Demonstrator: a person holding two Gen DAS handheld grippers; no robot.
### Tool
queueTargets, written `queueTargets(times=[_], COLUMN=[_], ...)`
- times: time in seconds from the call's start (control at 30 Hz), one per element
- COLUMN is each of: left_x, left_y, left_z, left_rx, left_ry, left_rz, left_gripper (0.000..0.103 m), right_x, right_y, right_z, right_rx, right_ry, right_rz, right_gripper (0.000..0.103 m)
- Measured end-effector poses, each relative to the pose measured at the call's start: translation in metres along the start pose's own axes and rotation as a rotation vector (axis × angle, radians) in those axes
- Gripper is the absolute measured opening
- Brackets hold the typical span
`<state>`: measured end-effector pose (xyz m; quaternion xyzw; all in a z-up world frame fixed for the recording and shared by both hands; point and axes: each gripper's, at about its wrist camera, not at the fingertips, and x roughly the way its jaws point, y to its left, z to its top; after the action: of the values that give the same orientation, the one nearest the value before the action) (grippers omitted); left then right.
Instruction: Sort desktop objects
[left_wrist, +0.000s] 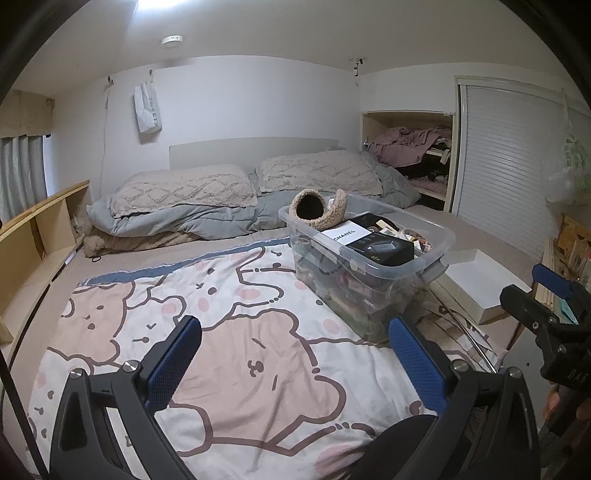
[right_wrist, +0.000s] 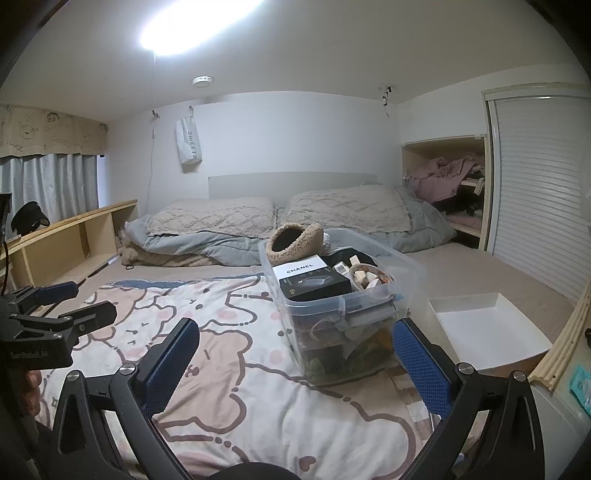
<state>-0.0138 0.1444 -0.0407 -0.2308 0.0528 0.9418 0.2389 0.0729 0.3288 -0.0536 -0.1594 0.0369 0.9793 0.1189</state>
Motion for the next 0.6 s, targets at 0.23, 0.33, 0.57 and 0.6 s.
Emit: queueTargets(times=[0.23,0.33,0.57,0.6], left_x=[-0.001,-0.002,-0.009,-0.011], left_y=[0.002,0.002,0.006,0.005], left_z=[-0.008,-0.010,-0.009,-0.009], left_rx=[-0.005,-0.002,-0.009,-0.008], left_ry=[0.009,0.008,0.000,-0.002], left_rz=[0.006,0.015,0.028,0.032], left_gripper=[0.102,0.102,0.102,0.102], right_x=[-0.003,-0.004,-0.011,-0.012], right_y=[0.002,0.004,0.008,0.008], right_z=[-0.004,-0.004,-0.002,-0.002], right_rx=[-0.002,-0.010,-0.036,-0.039], right_ry=[0.001,0.000,-0.012,-0.013], right_rz=[-0.010,-0.013,-0.032,-0.035], right_gripper=[0.103,0.103,0.103,0.103])
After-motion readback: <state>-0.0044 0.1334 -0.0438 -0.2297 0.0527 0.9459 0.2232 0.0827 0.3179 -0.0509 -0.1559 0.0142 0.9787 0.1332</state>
